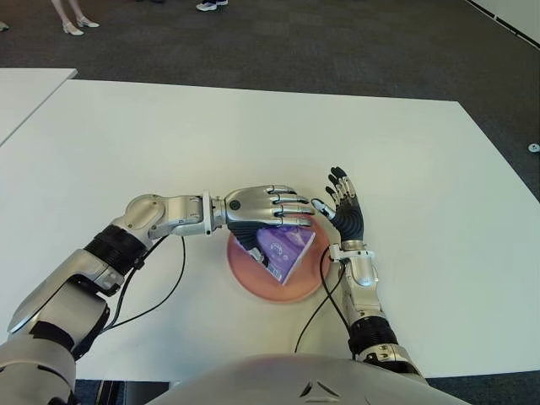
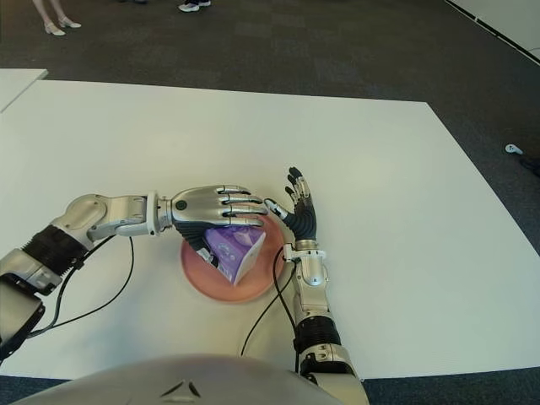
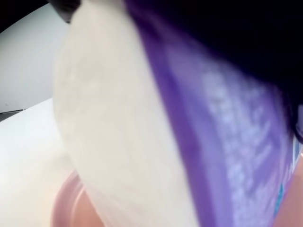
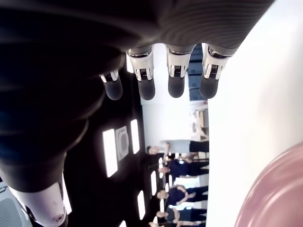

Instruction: Put the tissue paper into the plate.

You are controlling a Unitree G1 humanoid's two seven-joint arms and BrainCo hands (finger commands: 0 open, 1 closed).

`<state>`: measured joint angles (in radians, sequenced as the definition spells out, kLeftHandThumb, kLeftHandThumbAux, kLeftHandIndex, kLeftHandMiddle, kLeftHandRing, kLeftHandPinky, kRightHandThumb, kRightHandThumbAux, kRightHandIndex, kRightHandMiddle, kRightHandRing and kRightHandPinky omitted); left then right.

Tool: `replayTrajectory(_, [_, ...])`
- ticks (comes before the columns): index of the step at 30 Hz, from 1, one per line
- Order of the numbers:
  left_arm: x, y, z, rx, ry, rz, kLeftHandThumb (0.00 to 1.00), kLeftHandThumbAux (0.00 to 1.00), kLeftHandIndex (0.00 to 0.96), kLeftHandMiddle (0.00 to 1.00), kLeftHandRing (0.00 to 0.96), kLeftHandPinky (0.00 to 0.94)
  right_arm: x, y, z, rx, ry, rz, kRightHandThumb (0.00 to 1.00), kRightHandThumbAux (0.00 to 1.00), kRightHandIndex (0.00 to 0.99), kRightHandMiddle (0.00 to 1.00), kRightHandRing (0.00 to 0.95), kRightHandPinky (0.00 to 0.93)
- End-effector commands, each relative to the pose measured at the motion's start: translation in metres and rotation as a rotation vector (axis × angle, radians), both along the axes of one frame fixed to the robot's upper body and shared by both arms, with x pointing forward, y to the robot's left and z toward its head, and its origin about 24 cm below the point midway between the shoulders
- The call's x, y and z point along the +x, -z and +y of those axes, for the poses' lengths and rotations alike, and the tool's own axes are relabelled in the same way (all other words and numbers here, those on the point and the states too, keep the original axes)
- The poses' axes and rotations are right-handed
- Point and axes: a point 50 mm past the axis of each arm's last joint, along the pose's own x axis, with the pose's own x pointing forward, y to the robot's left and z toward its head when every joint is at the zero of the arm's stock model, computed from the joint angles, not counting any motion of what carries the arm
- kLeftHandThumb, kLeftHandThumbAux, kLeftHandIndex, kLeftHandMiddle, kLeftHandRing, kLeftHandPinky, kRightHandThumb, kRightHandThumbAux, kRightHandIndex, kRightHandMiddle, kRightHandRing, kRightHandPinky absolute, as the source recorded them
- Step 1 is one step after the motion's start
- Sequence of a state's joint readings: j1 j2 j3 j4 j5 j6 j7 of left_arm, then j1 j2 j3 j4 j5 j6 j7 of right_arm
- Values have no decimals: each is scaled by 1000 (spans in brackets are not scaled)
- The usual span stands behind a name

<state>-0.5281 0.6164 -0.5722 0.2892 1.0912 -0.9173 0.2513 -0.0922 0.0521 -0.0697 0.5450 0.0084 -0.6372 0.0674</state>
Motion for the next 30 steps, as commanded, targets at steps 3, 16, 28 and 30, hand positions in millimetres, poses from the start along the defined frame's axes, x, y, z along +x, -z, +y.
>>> replayTrajectory(3, [-3,9,4,-8,-5,7,16,336,0,0,0,0,-31,42,-6,46,48,193,123,708,1,0,0,0])
replayTrajectory(16, [0,10,6,-28,-11,-24,4,334,0,0,0,0,-31,42,-5,39,30,198,129,688,0,0,0,0])
replayTrajectory(28, [1,13,7,-107,-42,22,0,319,0,0,0,0,-33,41,-5,50,26,189,130,703,3,0,0,0])
replayTrajectory(30, [2,13,7,-126,-49,30,0,317,0,0,0,0,-33,41,-5,56,24,189,129,705,5,0,0,1])
